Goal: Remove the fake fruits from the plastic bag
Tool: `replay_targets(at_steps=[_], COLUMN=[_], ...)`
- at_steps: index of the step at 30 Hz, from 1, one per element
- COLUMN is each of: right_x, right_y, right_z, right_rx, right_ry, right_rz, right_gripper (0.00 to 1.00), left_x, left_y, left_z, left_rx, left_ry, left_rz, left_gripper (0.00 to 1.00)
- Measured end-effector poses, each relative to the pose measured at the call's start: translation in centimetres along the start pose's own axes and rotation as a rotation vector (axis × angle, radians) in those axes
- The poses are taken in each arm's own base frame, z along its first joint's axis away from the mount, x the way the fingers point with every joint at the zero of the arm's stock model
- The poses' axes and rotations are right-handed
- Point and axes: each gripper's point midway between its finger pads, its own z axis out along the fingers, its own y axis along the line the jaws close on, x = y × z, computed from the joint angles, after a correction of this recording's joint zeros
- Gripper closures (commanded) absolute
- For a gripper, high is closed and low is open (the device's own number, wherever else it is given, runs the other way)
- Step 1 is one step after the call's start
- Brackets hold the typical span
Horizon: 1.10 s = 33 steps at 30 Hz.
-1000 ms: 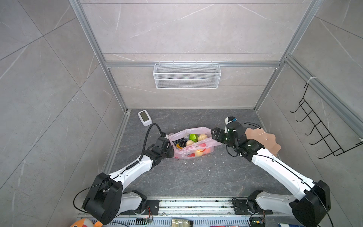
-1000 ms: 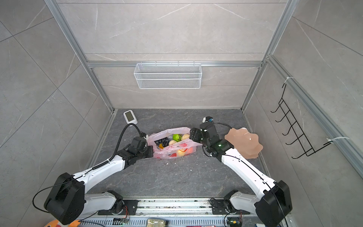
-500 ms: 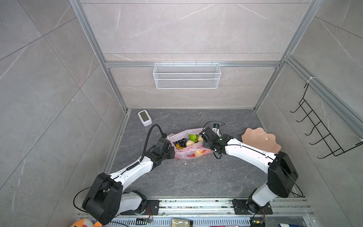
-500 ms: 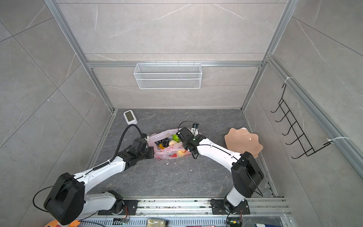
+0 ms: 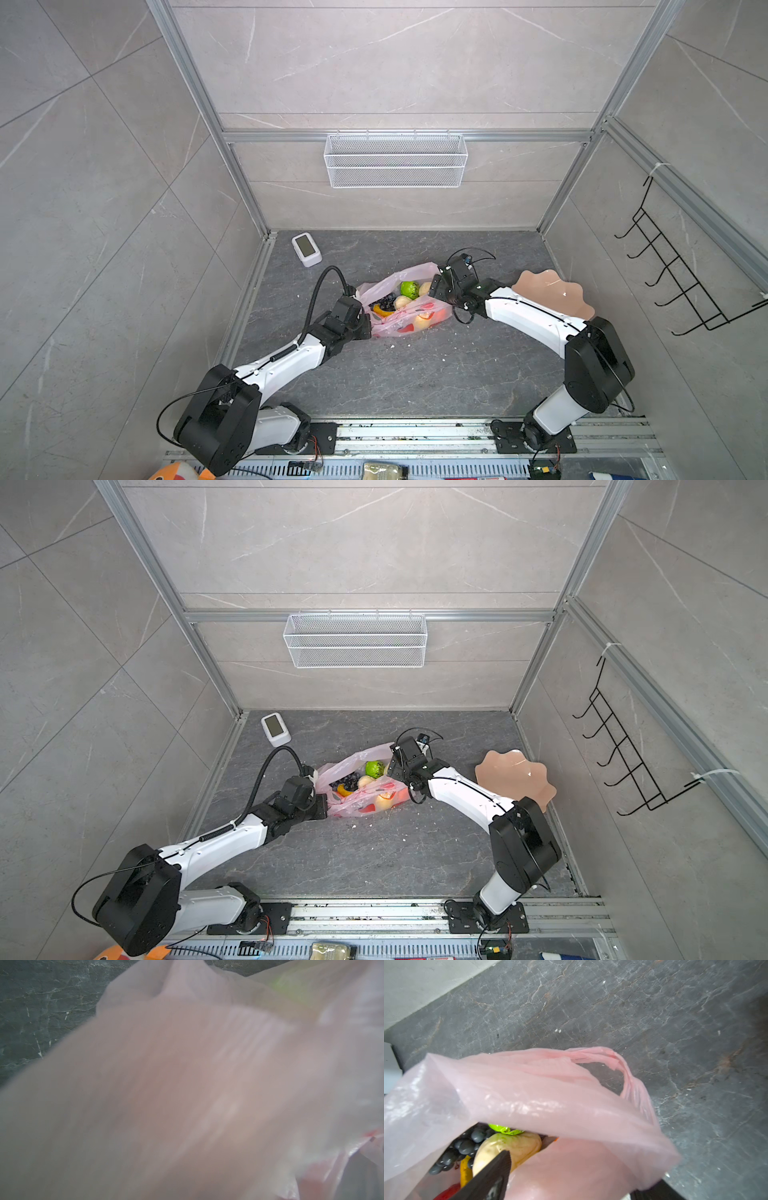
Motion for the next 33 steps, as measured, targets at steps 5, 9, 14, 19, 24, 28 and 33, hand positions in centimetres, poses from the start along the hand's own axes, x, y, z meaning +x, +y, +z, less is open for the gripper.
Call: replay_targets(at_steps=[5, 9, 14, 19, 24, 28, 33], right_x=[-0.2, 0.0, -0.9, -0.6, 1.6, 2.3, 1.3], right_y=[0.0, -1.0, -1.8, -4.0, -4.1, -4.1, -4.0], right_z=[1.4, 2.6, 2.7, 1.5, 1.2, 1.1, 0.5], right_rx=[0.046, 0.075, -0.015, -0.208, -0.447, -0.52, -0.537], right_ry=[0.007, 0.024, 0.005, -0.008, 0.007, 0.004, -0.039], right_rz=[-0.001, 0.009, 0.068, 0.155, 0.213, 0.218, 0.213], right_gripper=[0.21, 0.43, 0.85, 0.91, 0.99, 1.0, 1.0], left_x=[0.2, 0.4, 0.0, -1.9, -2.3, -0.7, -0.4], left_y=[-0.5, -0.4, 0.5, 4.2, 5.8, 4.9, 3.2], left_z=[0.0, 0.0, -0.2, -0.4, 0.4, 1.0, -1.1], left_rx=[0.011, 0.007, -0.008, -0.011, 0.069, 0.031, -0.053], left_ry=[0.001, -0.001, -0.01, -0.076, -0.074, -0.012, -0.026], left_rz=[0.012, 0.012, -0.028, -0.189, -0.324, -0.267, -0.133], left_gripper=[1.0, 1.0, 1.0, 1.0, 1.0, 0.87, 0.52])
